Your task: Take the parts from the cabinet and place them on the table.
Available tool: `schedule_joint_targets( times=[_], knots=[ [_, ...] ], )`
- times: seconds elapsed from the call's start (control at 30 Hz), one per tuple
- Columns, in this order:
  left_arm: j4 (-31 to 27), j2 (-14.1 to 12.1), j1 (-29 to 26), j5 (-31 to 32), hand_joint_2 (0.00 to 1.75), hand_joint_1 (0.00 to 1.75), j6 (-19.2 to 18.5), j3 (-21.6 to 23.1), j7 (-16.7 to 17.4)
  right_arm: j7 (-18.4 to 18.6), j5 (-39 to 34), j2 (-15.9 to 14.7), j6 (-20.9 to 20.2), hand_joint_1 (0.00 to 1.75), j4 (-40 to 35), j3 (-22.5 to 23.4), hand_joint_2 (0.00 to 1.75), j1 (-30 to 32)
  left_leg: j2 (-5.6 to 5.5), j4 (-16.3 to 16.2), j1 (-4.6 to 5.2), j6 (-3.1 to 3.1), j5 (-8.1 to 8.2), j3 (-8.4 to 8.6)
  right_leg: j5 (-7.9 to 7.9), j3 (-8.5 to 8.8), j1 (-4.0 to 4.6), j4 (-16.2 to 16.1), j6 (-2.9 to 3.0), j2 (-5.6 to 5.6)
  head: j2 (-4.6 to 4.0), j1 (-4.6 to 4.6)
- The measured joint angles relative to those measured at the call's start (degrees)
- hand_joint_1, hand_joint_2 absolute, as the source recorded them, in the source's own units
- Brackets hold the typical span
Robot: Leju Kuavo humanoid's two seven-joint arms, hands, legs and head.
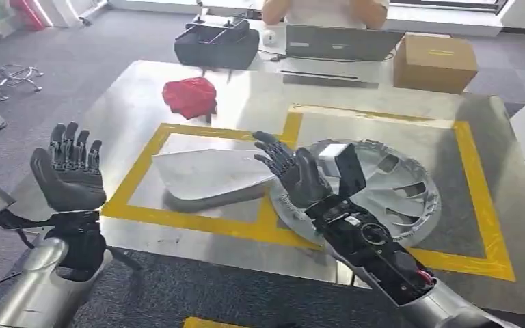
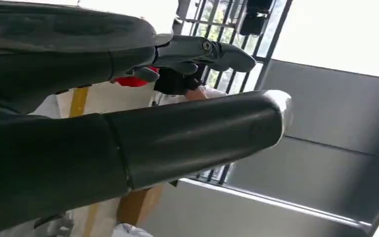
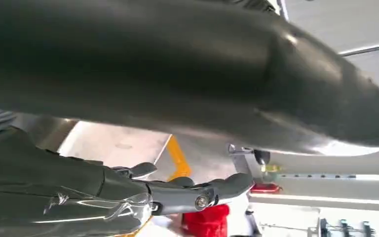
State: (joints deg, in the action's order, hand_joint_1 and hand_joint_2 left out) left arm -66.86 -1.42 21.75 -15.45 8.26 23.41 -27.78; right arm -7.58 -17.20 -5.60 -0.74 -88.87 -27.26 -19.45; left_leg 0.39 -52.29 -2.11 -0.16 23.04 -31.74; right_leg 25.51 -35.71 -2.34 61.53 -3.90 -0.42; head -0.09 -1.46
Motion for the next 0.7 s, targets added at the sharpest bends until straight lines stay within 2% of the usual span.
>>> schedule_joint_targets(
  times=[0.03,0.07,0.1,0.13,0.2,0.23,0.27,0.33,0.37,0.4,0.43,0.47,0.53,0.57,0.6,0.7],
  knots=[
    [0.0,0.1,0.0,0.0,0.0,0.0,0.0,0.0,0.0,0.0,0.0,0.0,0.0,0.0,0.0,0.0,0.0,0.0,0.02,-0.7,-0.23,-0.53,0.6,0.08,-2.84,2.48,-0.29,-5.5,-0.28,-0.56,0.0,-0.2],
    [0.0,0.0,0.0,0.0,0.0,0.0,0.0,0.0,0.0,0.0,0.0,0.0,0.0,0.0,0.0,0.0,0.0,-0.1,-0.02,-1.3,0.25,-1.22,1.12,-0.16,-1.67,3.11,0.11,-7.0,-0.56,-0.94,0.0,-0.7],
    [0.0,0.1,0.1,-0.1,0.0,0.0,0.1,0.0,0.0,0.1,0.0,0.0,0.0,0.0,0.0,0.0,0.0,0.0,0.13,-1.9,0.38,-1.51,1.27,-0.5,-1.82,2.9,0.0,-7.0,0.55,-0.24,0.0,-0.83],
    [0.0,0.1,0.1,-0.1,0.0,0.0,0.1,0.0,0.0,0.1,0.0,0.0,0.0,0.0,0.0,-0.1,0.0,0.1,0.19,-1.7,0.35,-1.73,1.15,-0.52,-1.65,2.65,0.19,-6.6,0.96,-0.13,0.0,-0.22],
    [0.0,0.1,0.1,-0.2,0.0,0.0,0.1,0.0,0.0,0.1,0.0,-0.2,0.0,0.0,0.0,0.0,0.0,0.0,0.65,-1.5,0.03,-2.24,1.27,-0.28,-1.5,2.45,0.42,-6.3,1.81,0.45,0.0,0.31],
    [0.0,0.0,0.1,-0.2,0.0,0.0,0.1,0.0,0.0,0.1,0.0,-0.2,0.0,0.0,-0.1,0.0,0.0,0.0,0.65,-1.8,-0.21,-2.56,1.9,-0.41,-1.59,2.78,0.22,-6.5,2.43,0.62,0.0,0.59],
    [0.0,0.0,0.2,-0.2,0.0,0.0,0.1,0.0,-0.1,0.0,0.0,-0.2,0.0,0.0,-0.1,0.0,0.0,-0.1,0.5,-4.1,-0.16,-2.48,3.34,-1.4,-1.56,2.87,0.26,-6.5,2.69,0.77,0.0,1.18],
    [0.0,0.0,0.2,-0.2,0.0,0.0,0.1,0.0,-0.1,0.0,0.0,-0.2,0.0,0.0,-0.1,0.0,0.0,-0.1,0.16,-13.5,0.13,-2.46,7.44,-6.21,-1.42,2.88,0.39,-6.5,3.08,0.89,0.0,1.96],
    [0.0,-0.1,0.1,-0.2,0.0,0.0,0.2,0.0,-0.1,0.1,0.0,-0.2,0.0,0.0,-0.1,-0.1,0.0,0.0,0.02,-18.2,0.17,-2.43,8.89,-8.85,-1.32,2.89,0.59,-6.5,3.28,0.99,0.0,2.3],
    [0.0,-0.1,0.0,-0.2,0.0,0.0,0.2,0.0,-0.1,0.1,0.0,-0.2,0.0,0.0,-0.1,-0.1,0.0,0.0,0.01,-21.3,0.18,-2.27,9.25,-10.95,-1.23,2.94,0.82,-6.5,3.41,1.2,0.0,2.64],
    [0.0,-0.1,-0.1,-0.2,0.0,0.0,0.2,0.0,-0.1,0.1,0.0,-0.2,0.0,0.0,0.0,-0.1,0.0,0.0,0.01,-21.0,0.28,-1.95,8.09,-11.32,-1.14,3.06,1.02,-6.5,3.53,1.43,0.0,2.78],
    [0.0,-0.2,-0.1,-0.2,0.0,0.0,0.2,0.0,-0.1,0.1,0.0,-0.2,0.0,0.0,0.0,-0.1,0.0,0.0,-0.02,-17.9,0.48,-1.53,5.75,-10.29,-1.01,3.23,1.18,-6.5,3.65,1.71,0.0,3.02],
    [0.0,-0.2,0.0,-0.2,0.0,0.0,0.2,0.0,-0.1,0.1,0.0,-0.2,0.0,0.0,0.0,-0.1,0.0,0.0,-0.38,-7.6,0.85,-0.44,0.31,-5.7,-0.74,3.73,1.37,-6.5,3.6,2.21,0.0,3.58],
    [0.0,-0.2,0.1,-0.2,0.0,0.0,0.2,0.0,-0.1,0.0,0.0,-0.2,0.0,0.0,0.0,-0.1,0.0,0.0,-1.14,-3.6,1.1,0.16,-0.4,-3.9,-0.6,3.78,1.28,-6.6,3.49,2.31,0.0,3.72],
    [0.0,-0.2,0.1,-0.2,0.0,0.0,0.2,0.0,-0.1,0.0,0.0,-0.2,0.0,0.0,0.0,-0.1,0.0,0.0,-0.94,-2.9,1.35,-0.06,-0.17,-3.4,-0.48,3.54,1.78,-6.5,3.24,2.62,0.0,3.68],
    [0.0,-0.2,0.0,-0.2,0.0,0.0,0.2,0.0,-0.1,0.0,0.0,-0.2,0.0,0.0,0.0,-0.2,0.0,0.1,-0.86,-2.9,1.77,0.24,0.01,-3.41,-0.52,3.83,1.34,-7.1,2.3,2.76,0.0,3.5]
  ],
)
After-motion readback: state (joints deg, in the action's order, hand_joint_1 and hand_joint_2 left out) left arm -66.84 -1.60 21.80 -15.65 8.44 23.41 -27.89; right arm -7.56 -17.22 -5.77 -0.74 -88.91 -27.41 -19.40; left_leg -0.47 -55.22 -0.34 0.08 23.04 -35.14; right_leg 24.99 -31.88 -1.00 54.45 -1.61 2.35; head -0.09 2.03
